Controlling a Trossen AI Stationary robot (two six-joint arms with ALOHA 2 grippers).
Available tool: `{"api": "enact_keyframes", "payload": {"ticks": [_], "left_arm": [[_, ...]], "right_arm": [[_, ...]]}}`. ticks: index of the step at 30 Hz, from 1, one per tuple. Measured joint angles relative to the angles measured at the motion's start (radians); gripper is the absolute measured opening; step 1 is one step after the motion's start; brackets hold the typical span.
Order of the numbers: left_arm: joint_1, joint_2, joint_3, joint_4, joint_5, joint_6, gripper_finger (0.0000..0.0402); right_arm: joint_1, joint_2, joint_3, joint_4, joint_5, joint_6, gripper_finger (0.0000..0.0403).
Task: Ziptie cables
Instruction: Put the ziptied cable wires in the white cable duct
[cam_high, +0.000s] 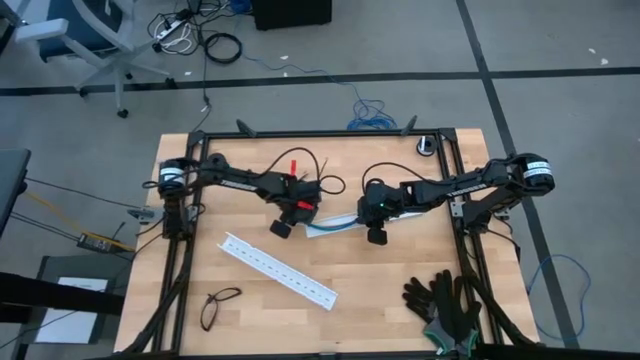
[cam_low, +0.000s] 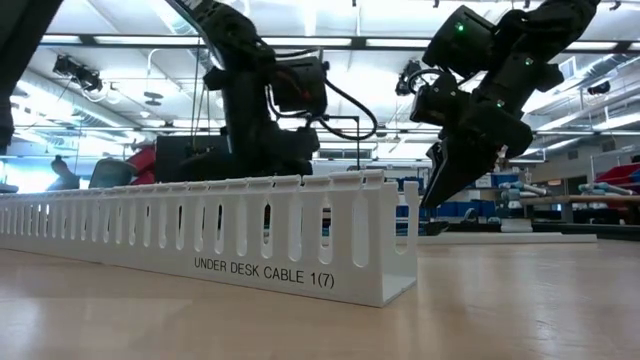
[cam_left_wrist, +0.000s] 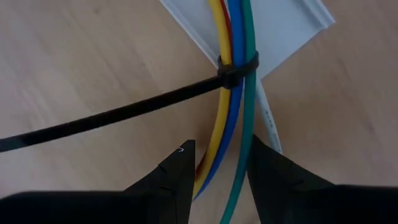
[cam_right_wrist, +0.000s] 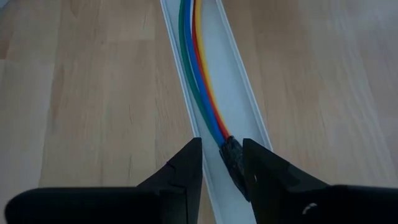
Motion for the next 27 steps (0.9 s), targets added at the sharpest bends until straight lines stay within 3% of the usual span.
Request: {"api": "enact_keyframes", "payload": {"ticks": [7, 13, 17, 27], "left_arm": [[0.002, 0.013, 0.074, -0.071, 0.026, 0.004, 0.0105], [0.022, 0.013, 0.104, -0.125, -0.062, 0.004, 0.0099], [0.046, 0.012, 0.124, -0.166, -0.063, -0.029, 0.0099], [0.077, 0.009, 0.178, -0.229, 0.168, -0.065, 0.0099]], "right_arm": [[0.000, 0.000, 0.000, -0.004, 0.006, -0.049, 0.0098], [0.000, 0.000, 0.000, -0.009, 0.006, -0.058, 0.0098], [0.000, 0.000, 0.000, -0.008, 0.006, -0.058, 0.0098], [-0.012, 0.000, 0.000, -0.011, 0.006, -0.056, 0.0099]]}}
